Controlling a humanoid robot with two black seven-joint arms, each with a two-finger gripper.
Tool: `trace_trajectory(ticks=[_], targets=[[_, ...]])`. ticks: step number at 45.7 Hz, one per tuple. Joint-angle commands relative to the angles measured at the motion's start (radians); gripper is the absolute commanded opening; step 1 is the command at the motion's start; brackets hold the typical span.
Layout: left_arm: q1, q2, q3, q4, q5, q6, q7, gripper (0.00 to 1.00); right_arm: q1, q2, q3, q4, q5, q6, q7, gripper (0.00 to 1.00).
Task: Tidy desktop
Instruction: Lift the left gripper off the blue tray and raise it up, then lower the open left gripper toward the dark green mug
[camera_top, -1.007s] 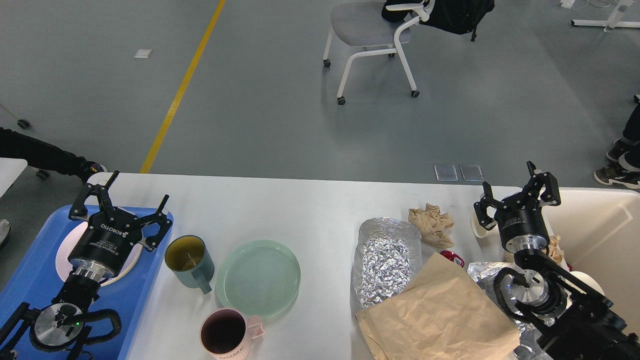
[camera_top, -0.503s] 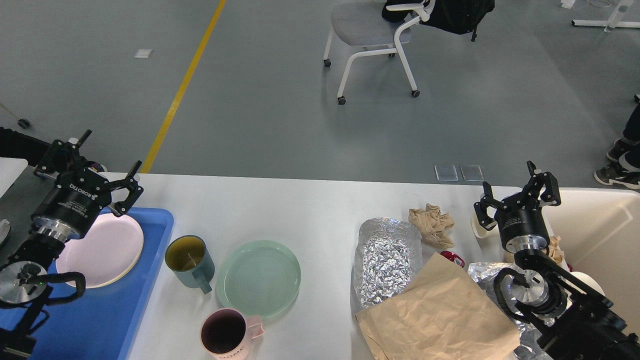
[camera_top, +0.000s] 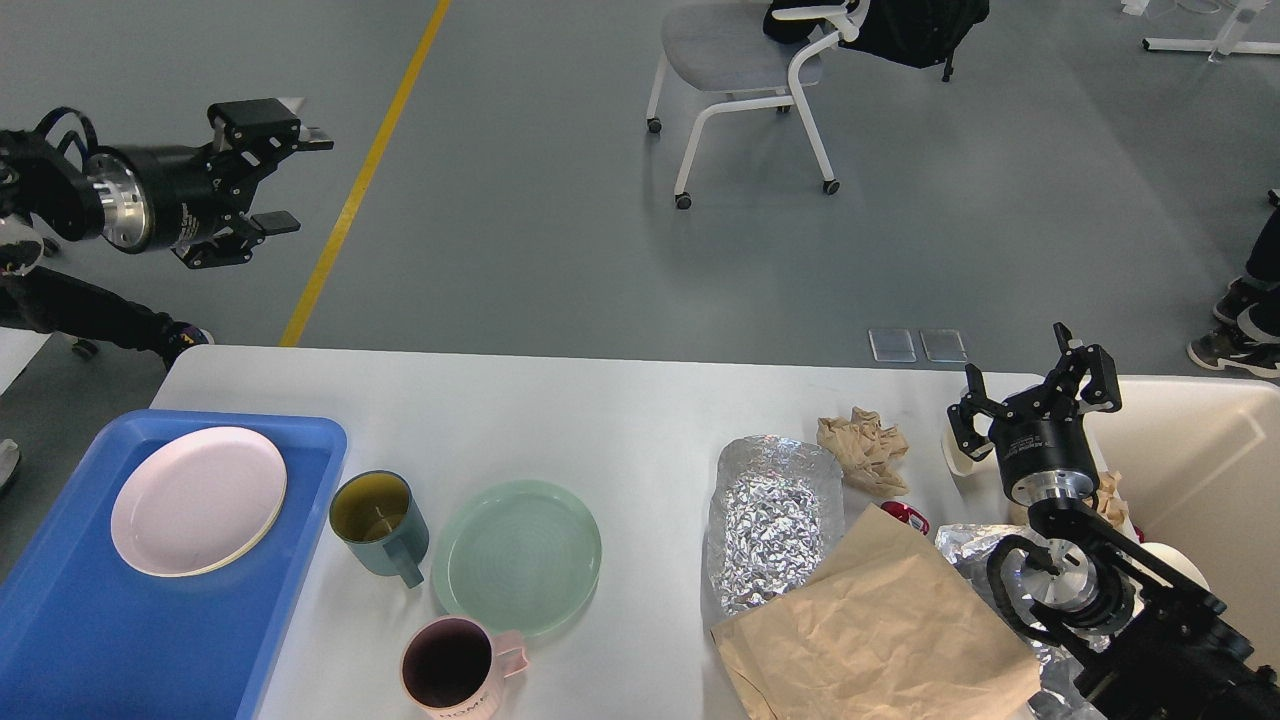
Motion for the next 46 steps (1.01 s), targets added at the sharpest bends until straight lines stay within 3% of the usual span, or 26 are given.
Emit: trace_trajectory(ticks=[1,6,14,21,26,38,46], targets=[[-0.302,-0.177,0.495,-0.006,0.003,-0.094,-0.008,0.98,0.0,0.0,0.0,0.001,0.0,0.0,-0.002,1.0],[-0.453,-0.343,0.784,-0.033,-0.005,-0.12,-0.011,0.98,0.002,0.0,0.0,0.001,0.0,0.0,-0.002,1.0],[-0.619,-0.42,0.81,-0.259,-0.014,-0.16,-0.001,0.98,0.0,0.0,0.0,0.001,0.0,0.0,-0.002,1.0],[-0.781,-0.446,0.812,-0.329,-0.033,-0.356,0.002,0.98,0.0,0.0,0.0,0.0,0.0,0.0,0.0,1.0],[-0.908,-0.585,0.853,-0.383,-0.062,-0.516,-0.007,0.98,0.0,-0.001,0.0,0.0,0.0,0.0,-0.002,1.0],[-1.166,-0.831,1.039,-0.668,-0.463,-0.516,-0.011,0.98,0.0,0.0,0.0,0.0,0.0,0.0,0.0,1.0],[-1.189,-0.838,1.054,-0.699,-0.473,-0.516,-0.019,0.98,0.0,-0.001,0.0,0.001,0.0,0.0,-0.002,1.0]])
